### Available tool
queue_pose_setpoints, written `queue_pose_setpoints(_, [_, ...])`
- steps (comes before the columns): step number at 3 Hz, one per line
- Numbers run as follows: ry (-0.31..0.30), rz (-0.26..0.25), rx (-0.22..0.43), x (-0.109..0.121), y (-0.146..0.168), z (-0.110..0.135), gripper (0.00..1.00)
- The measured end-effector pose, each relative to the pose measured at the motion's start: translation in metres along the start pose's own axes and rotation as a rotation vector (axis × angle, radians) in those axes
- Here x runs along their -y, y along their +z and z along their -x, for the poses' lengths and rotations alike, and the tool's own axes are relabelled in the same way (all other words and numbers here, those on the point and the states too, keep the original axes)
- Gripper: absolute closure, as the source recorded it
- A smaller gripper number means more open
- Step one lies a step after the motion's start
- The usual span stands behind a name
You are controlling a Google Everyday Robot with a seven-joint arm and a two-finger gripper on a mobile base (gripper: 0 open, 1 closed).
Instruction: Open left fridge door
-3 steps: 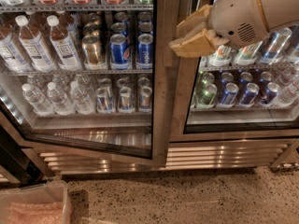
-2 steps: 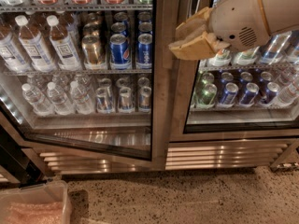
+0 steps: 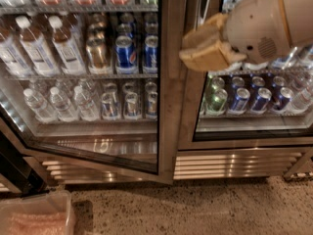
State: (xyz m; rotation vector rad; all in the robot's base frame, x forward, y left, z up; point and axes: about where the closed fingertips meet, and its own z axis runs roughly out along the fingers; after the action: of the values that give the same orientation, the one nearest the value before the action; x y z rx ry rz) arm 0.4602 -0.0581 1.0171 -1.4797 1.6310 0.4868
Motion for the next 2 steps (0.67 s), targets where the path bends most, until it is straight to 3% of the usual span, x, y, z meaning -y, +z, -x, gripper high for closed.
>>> queue_pose_setpoints(2, [0.001, 0.0, 0.001, -0.0041, -0.0027, 0.0009, 1.0])
